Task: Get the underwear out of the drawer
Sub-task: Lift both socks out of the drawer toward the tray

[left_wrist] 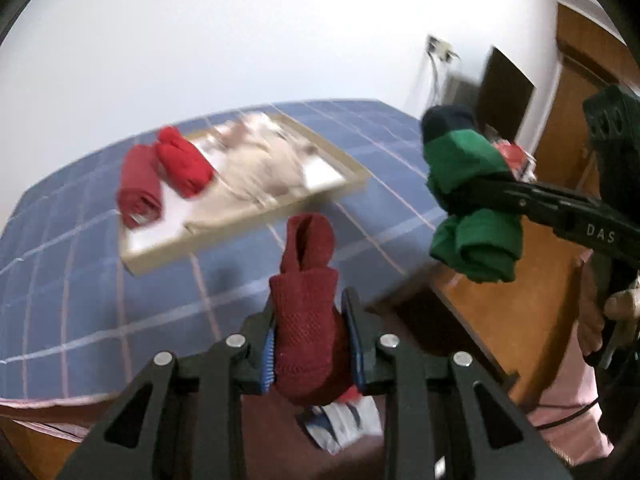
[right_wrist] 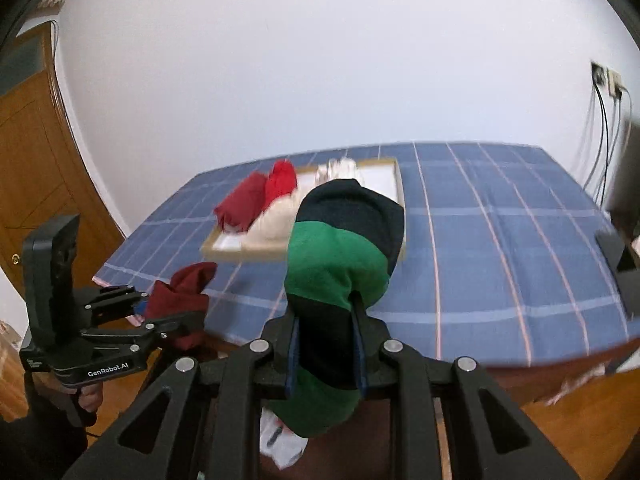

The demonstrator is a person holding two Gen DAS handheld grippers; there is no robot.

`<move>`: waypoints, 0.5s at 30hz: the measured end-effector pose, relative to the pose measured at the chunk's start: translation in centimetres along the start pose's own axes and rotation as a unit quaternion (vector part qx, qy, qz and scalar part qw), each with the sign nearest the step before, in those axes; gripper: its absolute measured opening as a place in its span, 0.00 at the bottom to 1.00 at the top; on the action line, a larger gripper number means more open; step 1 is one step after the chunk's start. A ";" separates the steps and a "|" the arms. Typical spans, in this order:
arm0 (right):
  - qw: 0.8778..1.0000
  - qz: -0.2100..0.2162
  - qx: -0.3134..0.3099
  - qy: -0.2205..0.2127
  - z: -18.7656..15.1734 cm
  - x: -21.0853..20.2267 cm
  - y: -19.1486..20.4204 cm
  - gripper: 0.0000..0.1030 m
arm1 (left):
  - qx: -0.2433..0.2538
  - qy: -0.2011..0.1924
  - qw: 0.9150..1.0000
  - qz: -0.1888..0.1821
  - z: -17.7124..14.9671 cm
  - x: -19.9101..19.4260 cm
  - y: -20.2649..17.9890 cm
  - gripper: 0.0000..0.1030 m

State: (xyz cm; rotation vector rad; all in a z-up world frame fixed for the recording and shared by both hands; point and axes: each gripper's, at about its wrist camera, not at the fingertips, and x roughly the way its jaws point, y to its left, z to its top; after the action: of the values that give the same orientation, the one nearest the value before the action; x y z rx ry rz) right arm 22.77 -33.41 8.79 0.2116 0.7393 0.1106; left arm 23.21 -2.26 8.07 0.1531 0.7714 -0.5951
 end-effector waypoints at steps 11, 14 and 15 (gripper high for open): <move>0.998 -0.031 -0.033 -0.032 8.1 7.0 -0.7 0.23 | -0.035 -0.047 0.996 0.069 6.5 5.7 4.4 0.26; 0.997 -0.049 -0.047 -0.039 9.9 9.5 -0.9 0.23 | -0.040 -0.062 0.993 0.088 8.7 7.6 5.0 0.26; 0.997 -0.051 -0.048 -0.040 10.2 10.0 -1.0 0.23 | -0.039 -0.067 0.993 0.094 9.3 8.0 5.0 0.26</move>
State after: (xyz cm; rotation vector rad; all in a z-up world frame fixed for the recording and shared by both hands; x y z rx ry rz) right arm 37.09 -34.19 9.36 0.0848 0.6619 0.0400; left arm 36.21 -4.87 8.70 0.1109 0.6401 -0.3917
